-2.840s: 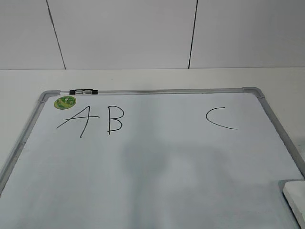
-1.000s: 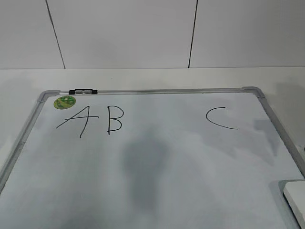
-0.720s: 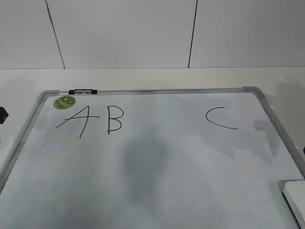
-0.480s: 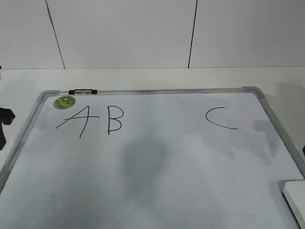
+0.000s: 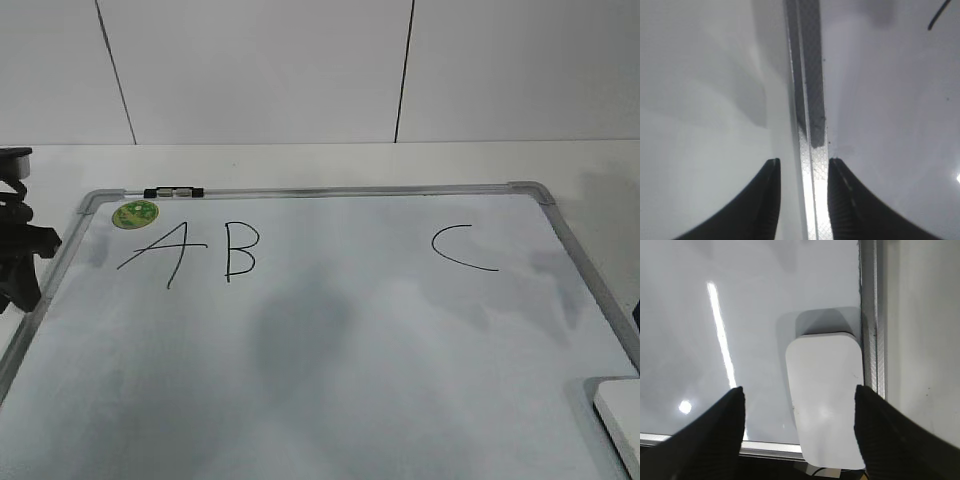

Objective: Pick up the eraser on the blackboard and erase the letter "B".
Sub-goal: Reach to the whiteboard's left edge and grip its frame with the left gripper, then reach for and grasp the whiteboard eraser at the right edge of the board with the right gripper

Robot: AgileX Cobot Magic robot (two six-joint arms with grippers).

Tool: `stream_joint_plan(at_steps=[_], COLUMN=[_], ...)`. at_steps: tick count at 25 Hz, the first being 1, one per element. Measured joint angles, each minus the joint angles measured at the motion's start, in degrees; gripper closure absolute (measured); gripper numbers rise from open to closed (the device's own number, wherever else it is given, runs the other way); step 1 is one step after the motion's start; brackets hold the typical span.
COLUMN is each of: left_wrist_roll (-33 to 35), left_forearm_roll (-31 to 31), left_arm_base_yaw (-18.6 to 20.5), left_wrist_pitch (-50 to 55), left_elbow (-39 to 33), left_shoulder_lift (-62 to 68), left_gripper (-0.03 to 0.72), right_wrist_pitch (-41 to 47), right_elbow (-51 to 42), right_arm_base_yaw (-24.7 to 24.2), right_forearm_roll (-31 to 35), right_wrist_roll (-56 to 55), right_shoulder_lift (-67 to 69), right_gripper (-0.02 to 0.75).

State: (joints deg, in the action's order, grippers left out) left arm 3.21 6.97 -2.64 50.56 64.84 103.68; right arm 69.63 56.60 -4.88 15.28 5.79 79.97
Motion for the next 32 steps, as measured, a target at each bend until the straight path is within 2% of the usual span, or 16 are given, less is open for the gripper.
stream_joint_plan(at_steps=[19, 27, 32], left_wrist_roll=[0.0, 0.0, 0.2], left_forearm_roll=[0.6, 0.7, 0.7], left_arm_base_yaw=[0.0, 0.0, 0.0], left_wrist_pitch=[-2.5, -2.5, -2.5], left_elbow=[0.0, 0.1, 0.1], left_shoulder_lift=[3.8, 3.9, 3.9], left_gripper=[0.449, 0.562, 0.587], right_wrist_pitch=[0.0, 0.1, 0.1], right_elbow=[0.0, 0.0, 0.0], right_arm_base_yaw=[0.0, 0.0, 0.0], right_forearm_roll=[0.1, 0.1, 0.1], right_wrist_roll=[0.0, 0.0, 0.0], right_shoulder_lift=[0.0, 0.0, 0.0], right_gripper=[0.188, 0.188, 0.188])
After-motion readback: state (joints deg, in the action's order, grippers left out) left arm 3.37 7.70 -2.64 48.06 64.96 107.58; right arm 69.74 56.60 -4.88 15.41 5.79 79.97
